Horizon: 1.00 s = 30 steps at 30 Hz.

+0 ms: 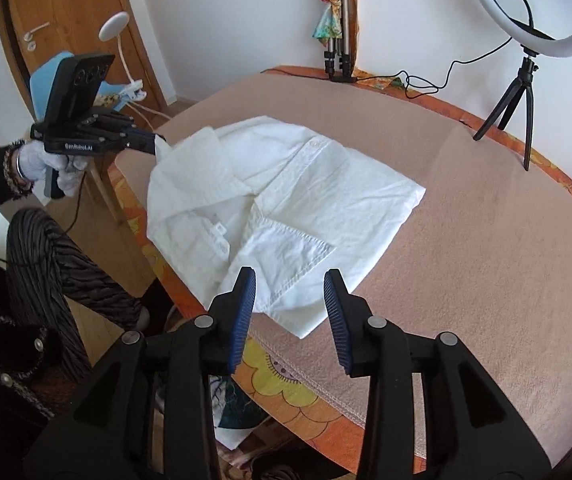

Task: Fold small clothes
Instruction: 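Lay the folded shirt down and open both tools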

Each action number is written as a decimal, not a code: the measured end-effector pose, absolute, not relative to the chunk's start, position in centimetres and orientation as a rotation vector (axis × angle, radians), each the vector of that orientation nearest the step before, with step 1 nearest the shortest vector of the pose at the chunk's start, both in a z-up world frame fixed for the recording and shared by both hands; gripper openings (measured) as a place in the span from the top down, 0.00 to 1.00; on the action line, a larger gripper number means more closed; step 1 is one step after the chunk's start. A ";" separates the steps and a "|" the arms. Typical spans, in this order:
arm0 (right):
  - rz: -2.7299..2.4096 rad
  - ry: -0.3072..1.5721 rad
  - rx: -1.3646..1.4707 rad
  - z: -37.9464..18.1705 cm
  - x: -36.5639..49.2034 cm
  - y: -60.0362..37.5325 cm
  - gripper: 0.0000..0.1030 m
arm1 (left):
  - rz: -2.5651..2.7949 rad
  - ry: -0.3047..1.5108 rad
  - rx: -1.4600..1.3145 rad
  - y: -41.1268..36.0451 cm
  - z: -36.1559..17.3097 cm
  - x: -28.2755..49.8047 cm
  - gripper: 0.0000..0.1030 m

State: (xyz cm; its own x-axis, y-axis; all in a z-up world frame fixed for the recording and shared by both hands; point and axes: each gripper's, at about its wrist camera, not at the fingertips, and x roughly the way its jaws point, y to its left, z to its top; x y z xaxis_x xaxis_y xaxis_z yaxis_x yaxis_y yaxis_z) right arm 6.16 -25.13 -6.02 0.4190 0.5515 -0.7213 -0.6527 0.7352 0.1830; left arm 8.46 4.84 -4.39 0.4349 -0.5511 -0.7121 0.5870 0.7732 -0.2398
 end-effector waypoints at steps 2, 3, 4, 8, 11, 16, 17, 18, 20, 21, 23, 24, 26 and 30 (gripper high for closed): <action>0.747 0.832 -0.022 -5.3 7.7 -25.6 0.64 | -0.728 0.899 0.070 4.3 -4.7 8.8 0.96; 0.714 0.824 -0.006 -5.2 8.4 -25.5 0.64 | -0.727 0.918 0.106 3.9 -5.0 8.6 0.95; 0.670 0.807 -0.006 -5.1 9.1 -25.1 0.63 | -0.725 0.932 0.143 3.8 -5.2 8.4 0.96; 0.603 0.814 0.045 -6.2 13.1 -23.6 0.63 | -0.720 0.916 0.143 5.2 -3.5 8.5 0.95; 0.577 0.839 0.105 -7.4 16.0 -22.8 0.63 | -0.670 0.860 0.143 6.1 -1.6 9.4 0.95; 0.559 0.860 0.092 -9.2 18.5 -20.4 0.63 | -0.619 0.802 0.107 3.8 -2.6 13.3 0.95; 0.557 0.869 0.098 -9.7 19.1 -20.2 0.63 | -0.618 0.812 0.103 3.0 -3.6 14.4 0.95; 0.550 0.880 0.105 -10.2 19.5 -20.0 0.63 | -0.600 0.817 0.097 2.4 -4.6 15.6 0.95; 0.540 0.899 0.118 -11.3 20.4 -19.9 0.63 | -0.582 0.871 0.072 1.6 -7.1 17.7 0.95; 0.535 0.909 0.119 -11.8 20.7 -19.8 0.63 | -0.580 0.912 0.042 1.5 -8.5 18.5 0.95; 0.520 0.925 0.115 -13.0 20.9 -20.0 0.63 | -0.567 0.977 0.022 1.5 -11.4 19.1 0.95; 0.517 0.933 0.115 -13.5 21.1 -20.2 0.63 | -0.564 0.996 0.038 1.4 -12.7 18.8 0.96; 0.512 0.956 0.102 -14.8 21.1 -20.5 0.63 | -0.586 0.934 0.037 2.0 -13.9 17.5 0.96; 0.488 0.986 0.047 -17.1 21.1 -21.1 0.69 | -0.606 0.961 0.029 2.6 -13.3 17.3 0.96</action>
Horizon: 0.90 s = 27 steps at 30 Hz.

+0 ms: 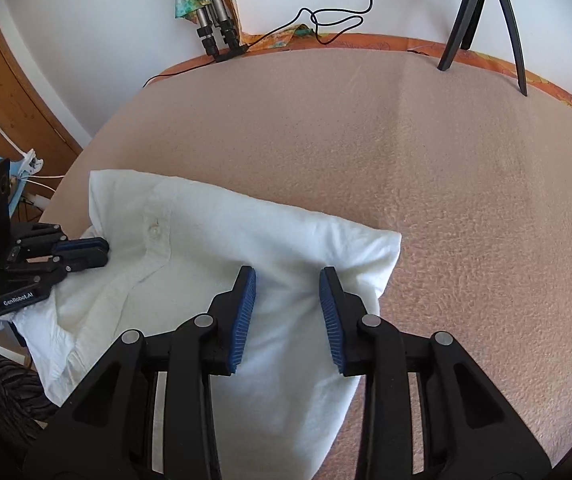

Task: Fold small clothes
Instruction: 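Lay the folded shirt down and open both tools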

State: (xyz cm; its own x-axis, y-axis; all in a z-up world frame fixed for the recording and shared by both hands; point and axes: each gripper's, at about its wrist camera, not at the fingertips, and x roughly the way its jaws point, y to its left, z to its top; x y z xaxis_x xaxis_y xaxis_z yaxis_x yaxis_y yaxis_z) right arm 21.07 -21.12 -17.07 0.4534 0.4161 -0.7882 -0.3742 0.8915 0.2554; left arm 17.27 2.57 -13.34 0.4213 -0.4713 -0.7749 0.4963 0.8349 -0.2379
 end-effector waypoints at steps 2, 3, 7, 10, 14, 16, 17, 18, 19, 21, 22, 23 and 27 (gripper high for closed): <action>0.483 0.991 0.045 -16.2 21.0 -21.3 0.69 | -0.602 0.962 0.036 2.7 -11.9 17.5 0.96; 0.491 0.972 0.059 -15.4 20.9 -21.6 0.69 | -0.604 0.945 0.013 2.9 -11.0 17.6 0.95; 0.544 0.920 0.128 -13.3 21.2 -21.9 0.67 | -0.637 0.896 -0.004 1.3 -8.5 19.2 0.96; 0.553 0.920 0.098 -13.3 22.3 -20.5 0.67 | -0.649 0.901 0.034 -1.1 -8.7 21.3 0.95; 0.526 0.963 0.051 -14.8 24.0 -19.2 0.67 | -0.605 0.967 0.072 -2.4 -11.3 24.0 0.95; 0.506 0.986 0.077 -15.7 24.9 -19.7 0.67 | -0.588 0.996 0.056 -2.0 -12.6 24.5 0.96; 0.485 0.996 0.078 -16.1 25.3 -20.0 0.67 | -0.574 0.995 0.074 -1.8 -13.2 24.7 0.95; 0.464 1.003 0.074 -16.5 25.7 -20.4 0.67 | -0.563 0.981 0.103 -1.7 -13.6 24.6 0.91; 0.444 1.012 0.070 -17.0 25.9 -20.7 0.67 | -0.562 0.970 0.103 -1.3 -13.6 24.6 0.91; 0.441 1.006 0.090 -17.5 26.0 -21.4 0.70 | -0.532 0.977 0.082 -0.4 -13.4 24.8 0.92; 0.433 1.009 0.089 -17.4 26.1 -21.5 0.70 | -0.508 0.974 0.084 0.1 -13.1 24.6 0.92; 0.415 1.006 0.078 -17.1 26.0 -21.6 0.70 | -0.501 0.972 0.073 0.8 -12.6 24.3 0.92; 0.407 1.000 0.113 -15.5 24.7 -23.1 0.66 | -0.510 0.950 0.014 3.6 -10.4 21.9 0.92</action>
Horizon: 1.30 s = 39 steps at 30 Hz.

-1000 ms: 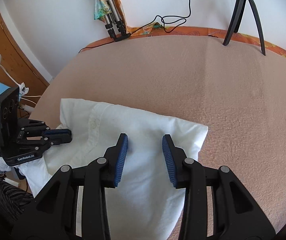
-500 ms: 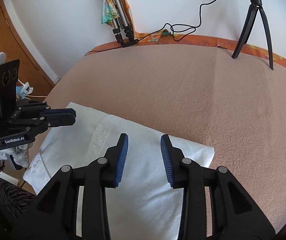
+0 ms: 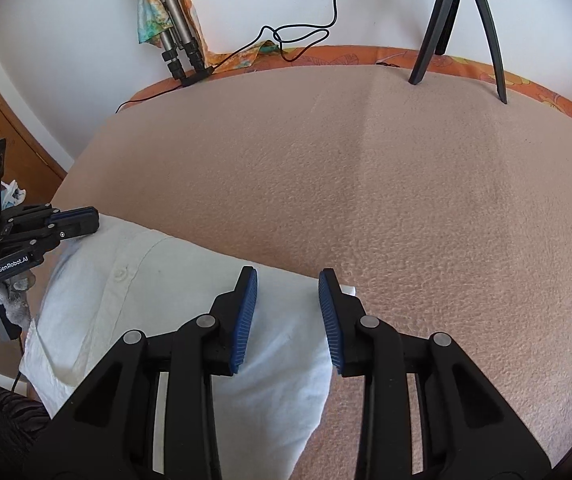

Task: Fold small clothes
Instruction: 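Lay the folded shirt down and open both tools, then grasp the shirt edge with the left tool while the right tool grasps beside it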

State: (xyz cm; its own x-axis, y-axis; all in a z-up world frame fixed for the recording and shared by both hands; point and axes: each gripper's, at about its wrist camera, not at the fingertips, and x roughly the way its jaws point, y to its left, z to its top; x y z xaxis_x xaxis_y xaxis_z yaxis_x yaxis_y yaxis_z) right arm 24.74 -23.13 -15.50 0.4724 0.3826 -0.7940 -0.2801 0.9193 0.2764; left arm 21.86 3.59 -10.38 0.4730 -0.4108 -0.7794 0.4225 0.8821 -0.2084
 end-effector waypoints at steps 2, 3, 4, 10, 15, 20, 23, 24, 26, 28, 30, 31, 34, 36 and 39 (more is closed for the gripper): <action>0.414 1.001 0.156 -14.6 23.9 -24.1 0.61 | -0.507 0.948 -0.054 4.9 -9.8 20.4 0.92; 0.421 1.003 0.184 -14.3 23.6 -24.5 0.58 | -0.509 0.951 -0.091 5.4 -9.7 19.8 0.90; 0.427 1.002 0.218 -14.0 23.2 -25.0 0.54 | -0.520 0.951 -0.120 5.8 -9.6 19.2 0.90; 0.439 1.045 0.306 -13.8 20.2 -26.7 0.53 | -0.543 1.007 -0.068 4.3 -11.8 16.8 0.90; 0.403 1.099 0.331 -15.2 18.0 -28.0 0.52 | -0.523 1.010 0.013 4.0 -13.6 15.2 0.86; 0.416 1.155 0.368 -17.1 16.0 -28.7 0.52 | -0.520 1.001 -0.017 5.4 -12.5 15.0 0.84; 0.460 1.157 0.495 -17.9 15.2 -29.5 0.41 | -0.495 0.997 -0.171 7.6 -11.7 16.3 0.62; 0.464 1.152 0.530 -18.1 15.0 -29.7 0.40 | -0.493 0.998 -0.234 8.3 -11.6 16.8 0.50; 0.476 1.144 0.586 -18.6 14.5 -30.0 0.38 | -0.502 0.995 -0.335 9.3 -11.4 18.1 0.48; 0.484 1.140 0.622 -19.1 14.1 -29.9 0.36 | -0.518 1.008 -0.405 9.7 -11.6 19.5 0.45; 0.493 1.139 0.654 -19.7 13.8 -29.6 0.34 | -0.508 1.022 -0.439 9.7 -12.2 20.8 0.45; 0.488 1.146 0.661 -20.2 13.7 -29.5 0.34 | -0.510 1.032 -0.453 9.6 -12.6 21.5 0.45; 0.492 1.123 0.683 -20.7 13.2 -29.2 0.33 | -0.514 1.050 -0.484 8.9 -13.6 22.9 0.45; 0.519 1.122 0.724 -21.2 13.0 -29.3 0.33 | -0.518 1.061 -0.502 8.5 -14.2 23.4 0.45; 0.535 1.108 0.810 -22.0 12.8 -30.0 0.33 | -0.523 1.077 -0.504 7.8 -15.1 24.0 0.45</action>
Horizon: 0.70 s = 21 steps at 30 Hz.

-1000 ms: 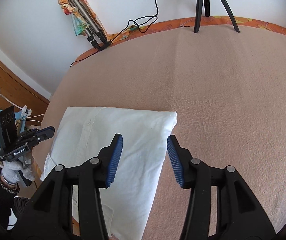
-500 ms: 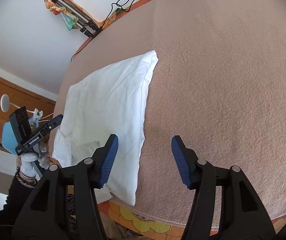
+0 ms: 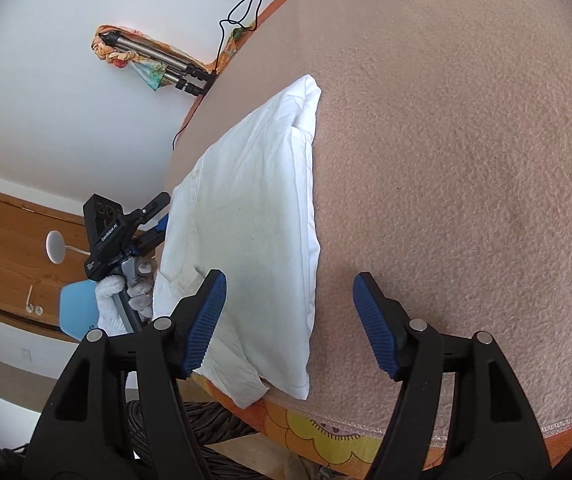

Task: Fold small clothes
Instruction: 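Grasp the shirt edge with the left tool while the right tool grasps beside it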

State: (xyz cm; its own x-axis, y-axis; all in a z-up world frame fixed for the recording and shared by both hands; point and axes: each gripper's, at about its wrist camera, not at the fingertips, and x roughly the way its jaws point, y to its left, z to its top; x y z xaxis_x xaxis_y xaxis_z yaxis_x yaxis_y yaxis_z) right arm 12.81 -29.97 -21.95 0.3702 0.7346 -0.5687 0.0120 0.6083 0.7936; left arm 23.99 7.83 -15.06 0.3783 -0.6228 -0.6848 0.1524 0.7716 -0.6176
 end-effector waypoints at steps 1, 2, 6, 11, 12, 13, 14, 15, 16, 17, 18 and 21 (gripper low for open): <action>0.546 1.107 0.847 -22.3 12.8 -30.2 0.33 | -0.527 1.083 -0.502 7.6 -15.3 24.1 0.45; 0.558 1.104 0.883 -22.7 12.9 -30.3 0.33 | -0.532 1.063 -0.501 7.4 -15.3 24.1 0.45; 0.592 1.110 0.901 -23.3 13.5 -29.3 0.40 | -0.541 1.044 -0.486 7.0 -15.3 24.3 0.44; 0.619 1.115 0.862 -23.5 13.5 -27.2 0.46 | -0.538 1.020 -0.495 6.8 -15.4 24.1 0.45; 0.617 1.113 0.853 -23.4 13.4 -27.1 0.46 | -0.537 1.017 -0.494 6.7 -15.4 24.1 0.46; 0.615 1.116 0.846 -23.4 13.4 -27.0 0.47 | -0.533 1.019 -0.490 6.7 -15.4 24.2 0.50; 0.606 1.123 0.848 -23.5 13.4 -27.0 0.54 | -0.523 1.027 -0.487 6.6 -15.6 24.3 0.63; 0.595 1.131 0.851 -23.6 13.4 -27.1 0.57 | -0.523 1.033 -0.493 6.5 -15.7 24.3 0.71; 0.586 1.137 0.848 -23.7 13.4 -27.1 0.61 | -0.525 1.030 -0.494 6.4 -15.7 24.3 0.75; 0.577 1.140 0.833 -23.6 13.4 -27.0 0.66 | -0.529 1.020 -0.483 6.1 -15.5 24.2 0.83; 0.570 1.141 0.805 -23.3 13.3 -26.7 0.68 | -0.525 1.007 -0.459 5.7 -15.2 23.9 0.85; 0.551 1.124 0.689 -22.0 12.9 -25.8 0.80 | -0.516 0.972 -0.402 5.0 -14.1 23.3 0.90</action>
